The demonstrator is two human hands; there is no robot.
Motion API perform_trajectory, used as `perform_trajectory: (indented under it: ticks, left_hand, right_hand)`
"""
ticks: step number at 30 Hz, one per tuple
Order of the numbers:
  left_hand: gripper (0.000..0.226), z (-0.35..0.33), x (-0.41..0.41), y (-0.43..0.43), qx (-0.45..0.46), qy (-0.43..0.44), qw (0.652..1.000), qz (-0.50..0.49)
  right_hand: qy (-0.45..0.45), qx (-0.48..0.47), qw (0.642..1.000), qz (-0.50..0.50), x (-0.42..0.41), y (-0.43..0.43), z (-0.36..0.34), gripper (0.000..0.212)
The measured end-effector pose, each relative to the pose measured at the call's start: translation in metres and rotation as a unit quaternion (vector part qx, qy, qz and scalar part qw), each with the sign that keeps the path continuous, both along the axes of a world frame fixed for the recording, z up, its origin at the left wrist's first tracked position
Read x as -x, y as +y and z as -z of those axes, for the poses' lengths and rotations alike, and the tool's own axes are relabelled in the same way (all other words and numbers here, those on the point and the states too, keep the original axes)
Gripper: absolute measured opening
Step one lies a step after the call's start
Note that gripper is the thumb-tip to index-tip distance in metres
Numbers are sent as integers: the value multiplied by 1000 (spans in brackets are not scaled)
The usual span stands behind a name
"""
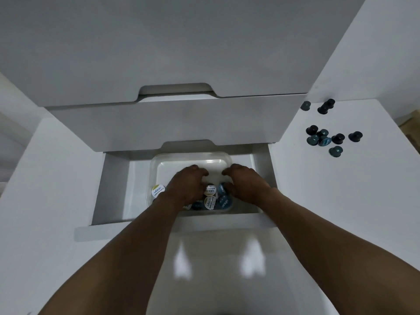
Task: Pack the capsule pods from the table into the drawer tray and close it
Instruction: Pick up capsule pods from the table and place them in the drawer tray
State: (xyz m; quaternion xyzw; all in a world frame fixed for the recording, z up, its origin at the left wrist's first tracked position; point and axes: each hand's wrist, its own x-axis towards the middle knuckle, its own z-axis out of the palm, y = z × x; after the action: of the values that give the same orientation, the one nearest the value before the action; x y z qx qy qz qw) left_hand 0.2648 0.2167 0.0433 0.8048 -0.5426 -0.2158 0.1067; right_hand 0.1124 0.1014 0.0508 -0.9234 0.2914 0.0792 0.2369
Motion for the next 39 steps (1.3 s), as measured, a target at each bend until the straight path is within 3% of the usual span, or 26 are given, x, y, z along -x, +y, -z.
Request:
perform_trajectory:
  ticks: [4,9,18,24,39]
  left_hand:
    - [38,-23,12,14,27,-86,995,-41]
    - [36,-50,34,40,89,-156,979,-98]
    - [38,-107,85,75,199,-231,951,-56]
    - [35,-138,142,97,276,-226,934,20]
    - [33,-159,294,61,297,-189,927,127]
  right_hand:
    - [-36,78,996,-18,7,6,-11,31]
    - [-55,96,994,7,22,18,-33,36]
    - [-149,166,973,63,84,62,-86,38]
    - [-186,184,954,145,161,109,-119,45]
    - [-175,196,930,258,324,107,-141,44]
